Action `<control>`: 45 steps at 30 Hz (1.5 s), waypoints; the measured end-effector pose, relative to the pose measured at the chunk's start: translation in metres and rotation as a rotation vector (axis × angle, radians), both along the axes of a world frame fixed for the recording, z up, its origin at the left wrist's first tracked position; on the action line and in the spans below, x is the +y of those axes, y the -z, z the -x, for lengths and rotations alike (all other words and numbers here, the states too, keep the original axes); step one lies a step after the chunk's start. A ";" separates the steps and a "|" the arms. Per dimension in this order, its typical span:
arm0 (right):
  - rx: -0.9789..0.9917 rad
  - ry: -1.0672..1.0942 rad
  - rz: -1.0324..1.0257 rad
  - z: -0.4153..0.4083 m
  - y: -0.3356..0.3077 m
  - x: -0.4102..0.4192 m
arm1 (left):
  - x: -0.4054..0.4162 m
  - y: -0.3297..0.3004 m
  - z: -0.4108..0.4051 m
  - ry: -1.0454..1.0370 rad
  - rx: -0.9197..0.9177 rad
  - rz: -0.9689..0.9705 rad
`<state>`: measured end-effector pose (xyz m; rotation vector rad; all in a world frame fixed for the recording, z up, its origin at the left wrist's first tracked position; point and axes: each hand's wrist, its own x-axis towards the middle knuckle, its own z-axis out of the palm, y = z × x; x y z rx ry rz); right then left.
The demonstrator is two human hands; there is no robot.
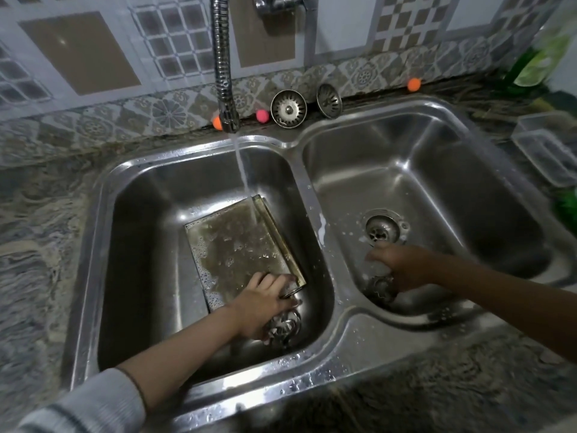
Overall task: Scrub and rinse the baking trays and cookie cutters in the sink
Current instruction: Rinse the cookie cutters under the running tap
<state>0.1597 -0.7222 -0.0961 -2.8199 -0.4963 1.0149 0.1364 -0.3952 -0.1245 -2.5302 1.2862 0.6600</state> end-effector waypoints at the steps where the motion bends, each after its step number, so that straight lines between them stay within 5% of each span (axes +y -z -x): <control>1: -0.015 0.006 -0.006 -0.001 -0.002 0.000 | -0.001 0.002 0.000 -0.008 -0.006 0.014; 18: -0.297 0.068 -0.311 -0.027 -0.065 0.036 | 0.025 -0.002 0.003 -0.209 0.102 0.447; 22: -0.385 0.132 -0.524 -0.024 -0.078 0.056 | 0.026 -0.019 -0.005 -0.381 0.205 0.751; 32: -0.274 0.284 -0.814 -0.042 -0.079 0.144 | 0.010 -0.067 -0.064 -0.997 0.038 1.340; 45: -0.537 0.510 -0.993 -0.091 -0.089 0.173 | 0.012 -0.088 -0.105 -1.121 -0.112 1.399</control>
